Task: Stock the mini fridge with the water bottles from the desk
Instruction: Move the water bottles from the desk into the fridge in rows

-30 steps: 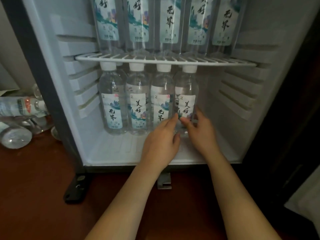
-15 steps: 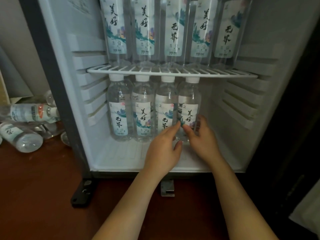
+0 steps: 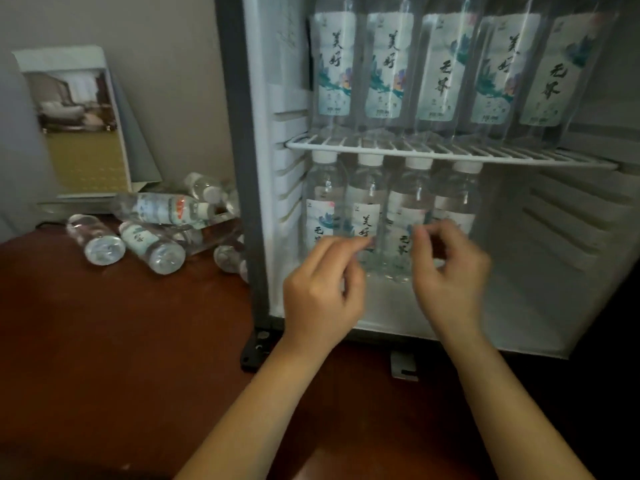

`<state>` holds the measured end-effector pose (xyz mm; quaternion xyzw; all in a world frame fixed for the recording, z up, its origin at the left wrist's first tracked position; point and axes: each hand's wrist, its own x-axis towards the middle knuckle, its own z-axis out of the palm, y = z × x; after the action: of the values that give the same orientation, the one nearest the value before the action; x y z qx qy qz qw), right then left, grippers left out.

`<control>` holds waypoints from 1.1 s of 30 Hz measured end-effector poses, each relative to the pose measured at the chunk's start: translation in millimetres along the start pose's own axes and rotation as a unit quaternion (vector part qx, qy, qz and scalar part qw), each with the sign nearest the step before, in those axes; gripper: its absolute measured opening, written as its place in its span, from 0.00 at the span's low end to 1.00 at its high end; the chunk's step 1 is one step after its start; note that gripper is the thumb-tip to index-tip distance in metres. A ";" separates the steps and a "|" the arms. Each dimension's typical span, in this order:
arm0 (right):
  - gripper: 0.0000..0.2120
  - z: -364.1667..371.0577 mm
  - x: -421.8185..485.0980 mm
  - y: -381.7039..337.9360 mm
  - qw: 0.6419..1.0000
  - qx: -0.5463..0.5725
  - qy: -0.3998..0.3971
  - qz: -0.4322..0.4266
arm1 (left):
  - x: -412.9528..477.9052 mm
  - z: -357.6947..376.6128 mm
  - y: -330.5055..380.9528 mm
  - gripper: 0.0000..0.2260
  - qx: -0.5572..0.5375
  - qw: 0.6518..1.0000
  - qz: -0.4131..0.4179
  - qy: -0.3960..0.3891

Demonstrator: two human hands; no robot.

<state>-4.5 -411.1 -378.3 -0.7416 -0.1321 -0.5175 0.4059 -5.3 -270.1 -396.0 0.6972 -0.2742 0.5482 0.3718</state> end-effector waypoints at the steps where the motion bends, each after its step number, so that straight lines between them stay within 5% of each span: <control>1: 0.12 12.6 -3.9 -15.6 0.999 0.018 -0.027 -0.022 | -1.5 -18.8 -10.7 0.10 0.029 0.999 0.007 0.019; 8: 0.11 123.5 -45.0 -113.1 0.978 0.104 -0.168 -0.073 | -13.0 -121.8 -115.4 0.13 0.197 0.968 -0.151 0.031; 13: 0.08 202.3 -60.2 -128.8 0.936 0.001 -0.349 -0.040 | -19.4 -154.1 -175.1 0.13 0.239 0.899 -0.365 -0.042; 18: 0.16 276.0 -59.1 -108.4 0.893 -0.102 -0.435 0.051 | -24.4 -164.1 -196.8 0.11 0.241 0.864 -0.442 0.017; 27: 0.32 341.3 -59.8 -94.3 0.870 -0.167 -0.435 0.162 | -27.5 -163.1 -205.5 0.10 0.244 0.855 -0.457 0.025; 33: 0.31 338.7 -62.3 -101.2 0.889 -0.150 -0.405 0.154 | -26.7 -163.4 -203.0 0.11 0.238 0.851 -0.468 0.003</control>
<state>130.1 -82.6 -431.5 -0.9497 -0.0900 -0.1173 0.2759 56.9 -20.5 -446.1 0.8085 0.2248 0.3601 0.4075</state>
